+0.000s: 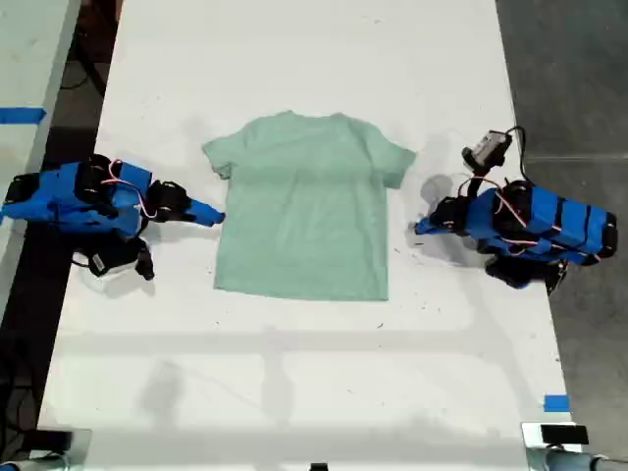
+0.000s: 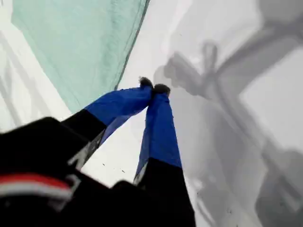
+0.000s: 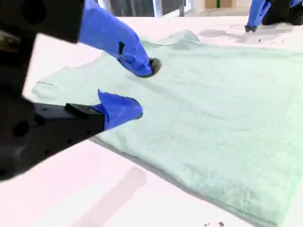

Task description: Fold t shirt

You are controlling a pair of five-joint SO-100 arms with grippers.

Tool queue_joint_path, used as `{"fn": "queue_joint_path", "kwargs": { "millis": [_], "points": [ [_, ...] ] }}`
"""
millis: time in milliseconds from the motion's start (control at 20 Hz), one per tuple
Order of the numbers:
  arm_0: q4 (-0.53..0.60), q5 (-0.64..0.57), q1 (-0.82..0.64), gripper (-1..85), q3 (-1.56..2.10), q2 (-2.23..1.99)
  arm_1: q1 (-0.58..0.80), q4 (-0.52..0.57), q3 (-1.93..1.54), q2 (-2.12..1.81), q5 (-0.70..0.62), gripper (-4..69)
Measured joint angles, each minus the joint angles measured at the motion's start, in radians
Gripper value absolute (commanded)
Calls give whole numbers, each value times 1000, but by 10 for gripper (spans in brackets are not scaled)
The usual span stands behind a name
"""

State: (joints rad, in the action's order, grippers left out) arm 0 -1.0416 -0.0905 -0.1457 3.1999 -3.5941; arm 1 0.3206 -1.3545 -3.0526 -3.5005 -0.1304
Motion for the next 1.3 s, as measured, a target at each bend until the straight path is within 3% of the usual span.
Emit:
{"fn": "queue_joint_path", "kwargs": {
  "millis": [500,550,650,750,1050,1300],
  "points": [
    [0,0,0,105,0,0,21,-32,55,29,-5,11],
    [0,0,0,105,0,0,58,-23,115,101,-46,35],
    [0,0,0,105,0,0,166,-11,331,388,-155,271],
    [0,0,0,105,0,0,281,-6,603,753,-293,354],
    [0,0,0,105,0,0,676,31,1118,1548,-568,362],
    [0,0,0,105,0,0,787,146,1301,1881,-657,350]
  ]
}}
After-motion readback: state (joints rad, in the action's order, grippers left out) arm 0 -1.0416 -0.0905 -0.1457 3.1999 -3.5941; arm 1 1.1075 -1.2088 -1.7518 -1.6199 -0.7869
